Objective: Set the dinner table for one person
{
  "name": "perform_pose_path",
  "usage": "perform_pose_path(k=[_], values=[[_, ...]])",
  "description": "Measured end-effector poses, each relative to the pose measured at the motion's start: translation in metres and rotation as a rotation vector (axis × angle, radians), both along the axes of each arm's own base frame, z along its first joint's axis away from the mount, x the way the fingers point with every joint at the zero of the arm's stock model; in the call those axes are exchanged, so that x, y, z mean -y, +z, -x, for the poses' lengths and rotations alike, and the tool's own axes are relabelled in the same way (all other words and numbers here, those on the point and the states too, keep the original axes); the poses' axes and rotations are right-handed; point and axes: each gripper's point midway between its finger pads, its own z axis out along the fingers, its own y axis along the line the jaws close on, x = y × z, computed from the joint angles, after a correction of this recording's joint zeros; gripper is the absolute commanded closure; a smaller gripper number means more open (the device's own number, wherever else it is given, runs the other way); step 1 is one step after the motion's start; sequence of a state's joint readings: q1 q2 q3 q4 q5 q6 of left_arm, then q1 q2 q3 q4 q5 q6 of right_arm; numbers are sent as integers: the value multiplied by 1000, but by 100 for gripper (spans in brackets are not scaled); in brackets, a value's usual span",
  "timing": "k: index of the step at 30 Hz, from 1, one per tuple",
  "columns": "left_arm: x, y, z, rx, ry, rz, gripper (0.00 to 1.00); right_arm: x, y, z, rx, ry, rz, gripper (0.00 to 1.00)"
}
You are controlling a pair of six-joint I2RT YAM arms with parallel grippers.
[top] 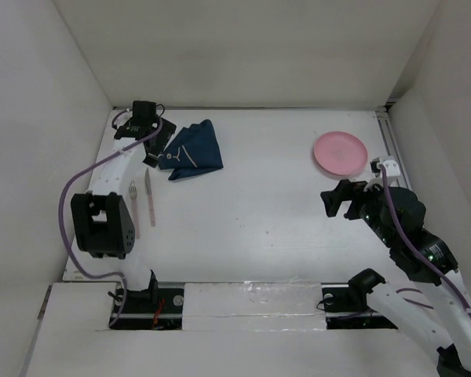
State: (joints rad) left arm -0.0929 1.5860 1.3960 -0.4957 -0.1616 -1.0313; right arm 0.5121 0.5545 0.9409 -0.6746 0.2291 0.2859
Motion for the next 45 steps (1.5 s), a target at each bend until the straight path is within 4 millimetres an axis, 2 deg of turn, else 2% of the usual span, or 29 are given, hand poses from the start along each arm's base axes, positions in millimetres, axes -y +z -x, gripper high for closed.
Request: perform_pose_path(k=[2,6,13,16,17,20,23,24,25,26,29,32,34,36,39,42,45], values=[[-4,-24,-17,-72,24,29,0,-6,-10,0,-26,25,-2,0],[-11,-53,-43,-151,72,79,0,-12,-21,5,-49,60,-21,0],[-22,-73,-44,-206,138,142,0,-22,-26,7,-48,102,-60,0],[-23,-96,-45,-253,147,169,5,-26,-28,6,-55,116,-66,0],[-24,-109,-44,-282,152,173,5,-27,-28,6,-58,118,-66,0],[-22,-137,-42,-346,158,185,11,-29,-29,5,-64,126,-69,0],[-20,-154,-39,-386,160,197,26,-31,-29,4,-62,133,-73,0],[-19,-153,-40,-385,160,201,33,-32,-28,4,-59,136,-75,0],[-19,-151,-42,-378,159,204,49,-32,-27,4,-54,138,-78,0],[-18,-149,-45,-367,157,207,55,-33,-26,3,-51,139,-80,0],[-18,-147,-49,-351,149,209,88,-34,-29,2,-51,141,-81,0],[-17,-145,-50,-343,144,210,92,-34,-30,2,-52,142,-80,0],[-15,-143,-52,-335,134,206,100,-34,-30,2,-50,142,-81,0],[-14,-132,-59,-313,115,192,100,-35,-30,1,-48,142,-84,0],[-5,-90,-88,-202,39,156,100,-35,-33,1,-56,143,-84,0],[15,-21,-127,-6,-73,112,100,-35,-33,1,-54,143,-85,0],[41,31,-146,152,-181,62,100,-36,-34,0,-52,143,-86,0]])
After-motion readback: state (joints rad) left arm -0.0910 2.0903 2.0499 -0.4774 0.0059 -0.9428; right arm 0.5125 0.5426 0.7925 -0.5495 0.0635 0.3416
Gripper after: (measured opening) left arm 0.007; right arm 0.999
